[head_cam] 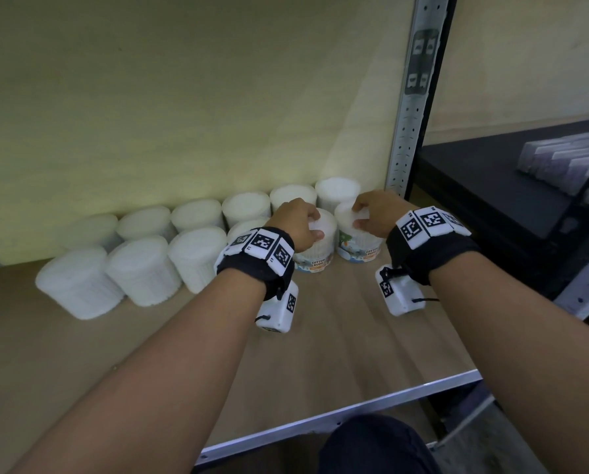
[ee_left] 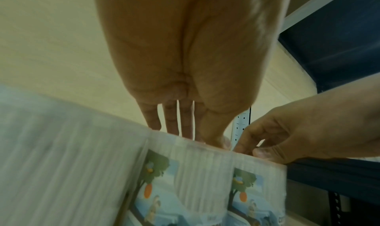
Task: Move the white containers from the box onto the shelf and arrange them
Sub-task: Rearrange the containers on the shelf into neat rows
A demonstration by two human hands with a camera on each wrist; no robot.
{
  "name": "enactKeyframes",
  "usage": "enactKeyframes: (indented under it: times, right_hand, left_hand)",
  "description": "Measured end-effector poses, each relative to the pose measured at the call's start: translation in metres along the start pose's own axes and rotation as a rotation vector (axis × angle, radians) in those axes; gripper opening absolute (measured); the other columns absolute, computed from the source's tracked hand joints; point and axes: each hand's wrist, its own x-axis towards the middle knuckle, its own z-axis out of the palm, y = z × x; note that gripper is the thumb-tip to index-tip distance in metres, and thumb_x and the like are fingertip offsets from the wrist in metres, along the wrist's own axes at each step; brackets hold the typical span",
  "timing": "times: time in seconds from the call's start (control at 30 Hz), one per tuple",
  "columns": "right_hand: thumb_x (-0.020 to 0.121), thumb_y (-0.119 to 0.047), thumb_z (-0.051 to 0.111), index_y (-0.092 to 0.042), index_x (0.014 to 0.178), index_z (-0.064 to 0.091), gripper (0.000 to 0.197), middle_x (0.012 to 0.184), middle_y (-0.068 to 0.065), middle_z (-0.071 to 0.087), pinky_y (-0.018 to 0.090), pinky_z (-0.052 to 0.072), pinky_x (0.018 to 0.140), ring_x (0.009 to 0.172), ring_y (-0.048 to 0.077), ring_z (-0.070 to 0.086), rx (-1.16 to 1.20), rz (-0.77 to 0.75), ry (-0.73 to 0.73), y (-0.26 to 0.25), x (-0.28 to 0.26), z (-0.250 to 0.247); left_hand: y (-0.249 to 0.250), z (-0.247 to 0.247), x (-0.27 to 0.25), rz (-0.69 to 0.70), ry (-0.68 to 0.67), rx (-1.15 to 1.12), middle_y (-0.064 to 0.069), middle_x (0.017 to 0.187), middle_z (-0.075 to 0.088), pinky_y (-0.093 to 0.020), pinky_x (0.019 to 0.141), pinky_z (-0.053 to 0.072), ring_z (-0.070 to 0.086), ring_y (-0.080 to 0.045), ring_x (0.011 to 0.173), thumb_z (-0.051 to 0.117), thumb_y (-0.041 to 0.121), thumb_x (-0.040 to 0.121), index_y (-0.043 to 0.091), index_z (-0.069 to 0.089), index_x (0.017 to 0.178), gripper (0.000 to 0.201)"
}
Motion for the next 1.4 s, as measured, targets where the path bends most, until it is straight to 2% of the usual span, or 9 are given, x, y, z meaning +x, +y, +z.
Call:
enactKeyframes:
  times: [0.2,0.4,0.7,0.93,1.1,1.4]
  right_hand:
    - [0.094,-0.029,0.056,-0.012,0.136,0.048,0.046,0.142,0.008,0.046,0.031,0.035,0.107,0.129,0.025,0.046,-0.019,-0.011,-0.036,0.003,-0.02,-0.003]
    - [0.092,-0.026,0.059,-0.012,0.134,0.05,0.045,0.138,0.009,0.049,0.03,0.039,0.102,0.125,0.025,0.049,0.029,-0.007,-0.041,0.009,-0.057,-0.003]
    - [0.094,-0.027,0.056,-0.014,0.137,0.048,0.046,0.143,0.008,0.045,0.034,0.036,0.108,0.131,0.025,0.044,0.029,0.007,-0.065,0.02,-0.119,-0.003]
    - [0.093,-0.03,0.057,-0.016,0.136,0.049,0.046,0.143,0.007,0.046,0.036,0.036,0.109,0.13,0.025,0.045,0.047,0.005,-0.08,0.031,-0.159,-0.001]
    - [0.093,-0.03,0.057,-0.018,0.135,0.049,0.045,0.144,0.005,0.045,0.034,0.032,0.111,0.133,0.024,0.04,0.068,0.006,-0.069,0.038,-0.175,0.002]
    - [0.093,-0.028,0.057,-0.019,0.135,0.049,0.043,0.143,0.004,0.045,0.036,0.031,0.111,0.133,0.023,0.038,0.096,0.012,-0.077,0.038,-0.182,0.001]
  left_hand:
    - [0.007,0.002,-0.018,0.002,-0.017,-0.022,-0.005,0.137,0.05,-0.029,0.103,0.038,0.048,-0.022,0.127,0.066,0.026,0.087,0.012,0.054,0.13,0.047]
    - [0.018,0.006,-0.049,0.031,-0.047,-0.036,-0.005,0.136,0.049,-0.029,0.103,0.038,0.048,-0.022,0.126,0.066,0.026,0.087,0.011,0.054,0.129,0.046]
    - [0.037,0.014,-0.103,0.07,-0.054,-0.055,-0.004,0.133,0.053,-0.03,0.102,0.041,0.05,-0.022,0.122,0.068,0.029,0.085,0.013,0.057,0.125,0.045]
    - [0.054,0.017,-0.138,0.128,-0.069,-0.01,-0.004,0.131,0.051,-0.031,0.101,0.038,0.045,-0.022,0.123,0.066,0.032,0.086,0.013,0.057,0.127,0.046]
    - [0.06,0.02,-0.154,0.147,-0.065,-0.009,-0.004,0.133,0.049,-0.033,0.102,0.038,0.044,-0.022,0.124,0.065,0.033,0.086,0.015,0.055,0.128,0.047]
    - [0.061,0.027,-0.163,0.147,-0.049,-0.001,-0.003,0.13,0.049,-0.039,0.107,0.035,0.041,-0.023,0.125,0.062,0.037,0.088,0.016,0.054,0.128,0.046]
